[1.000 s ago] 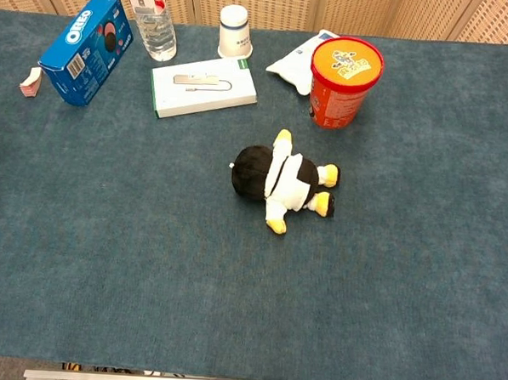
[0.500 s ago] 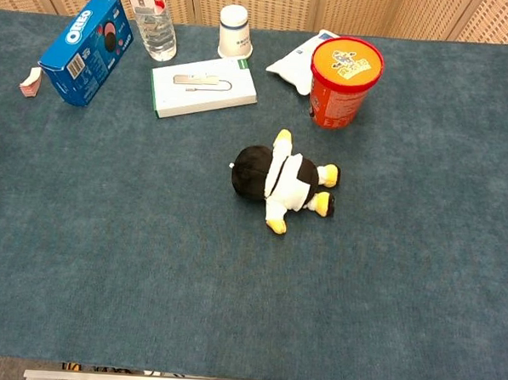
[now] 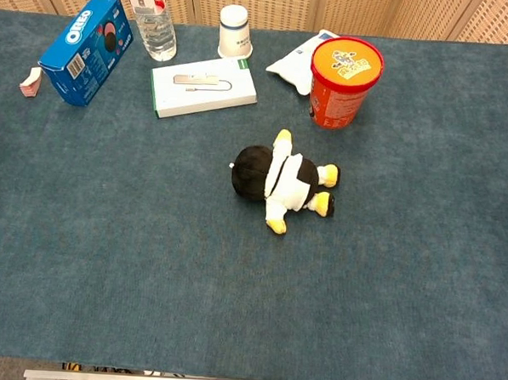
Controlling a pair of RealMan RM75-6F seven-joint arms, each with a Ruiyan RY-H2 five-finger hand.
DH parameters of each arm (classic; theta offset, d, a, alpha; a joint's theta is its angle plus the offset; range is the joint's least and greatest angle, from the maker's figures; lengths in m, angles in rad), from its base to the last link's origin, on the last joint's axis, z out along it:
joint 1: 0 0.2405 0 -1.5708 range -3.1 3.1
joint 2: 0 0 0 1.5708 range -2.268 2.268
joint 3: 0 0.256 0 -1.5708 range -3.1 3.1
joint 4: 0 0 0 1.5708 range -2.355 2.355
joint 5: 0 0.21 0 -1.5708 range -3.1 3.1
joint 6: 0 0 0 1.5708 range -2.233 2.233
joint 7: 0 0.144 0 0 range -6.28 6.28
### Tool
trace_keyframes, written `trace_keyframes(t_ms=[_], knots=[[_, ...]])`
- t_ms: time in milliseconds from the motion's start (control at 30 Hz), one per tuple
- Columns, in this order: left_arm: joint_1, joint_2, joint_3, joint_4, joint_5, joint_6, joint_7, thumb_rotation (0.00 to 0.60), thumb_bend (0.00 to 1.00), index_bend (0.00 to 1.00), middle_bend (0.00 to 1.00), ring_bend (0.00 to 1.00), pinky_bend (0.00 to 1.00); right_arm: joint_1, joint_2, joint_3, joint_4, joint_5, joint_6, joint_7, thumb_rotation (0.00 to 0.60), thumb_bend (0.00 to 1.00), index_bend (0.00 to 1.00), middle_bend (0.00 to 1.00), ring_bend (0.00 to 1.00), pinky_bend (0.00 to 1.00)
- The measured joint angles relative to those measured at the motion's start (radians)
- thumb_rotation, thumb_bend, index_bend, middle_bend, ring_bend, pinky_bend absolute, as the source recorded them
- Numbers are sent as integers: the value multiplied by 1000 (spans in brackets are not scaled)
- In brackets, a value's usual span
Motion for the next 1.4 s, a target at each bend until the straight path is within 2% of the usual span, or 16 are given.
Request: trace_keyframes(t_ms=[433,600,733,933,1200,1400], knots=[[5,-4,3,5,5,3,-2,600,249,0,0,0,20,184,-35,13,-112,-18,-238,-72,597,0,0,22,0,55],[6,-9,5,-2,14,8,1,600,249,0,0,0,20,274,-52,45,-171,26,-359,-124,532,0,0,23,0,40],[12,-7,6,-7,17,19,-2,600,249,0,0,0,20,363,-95,80,-198,93,-459,-178,450,0,0,23,0,4],[20,-6,7,-8,19,29,-8,600,248,0,0,0,20,465,-187,124,-200,215,-557,-282,368,0,0,16,0,0],[24,-4,8,-9,21,34,-15,600,248,0,0,0,20,585,-334,161,-132,388,-628,-437,351,0,0,5,0,0],[29,-1,8,-11,23,38,-20,600,249,0,0,0,20,670,-464,159,-16,524,-656,-547,349,0,0,5,0,0]])
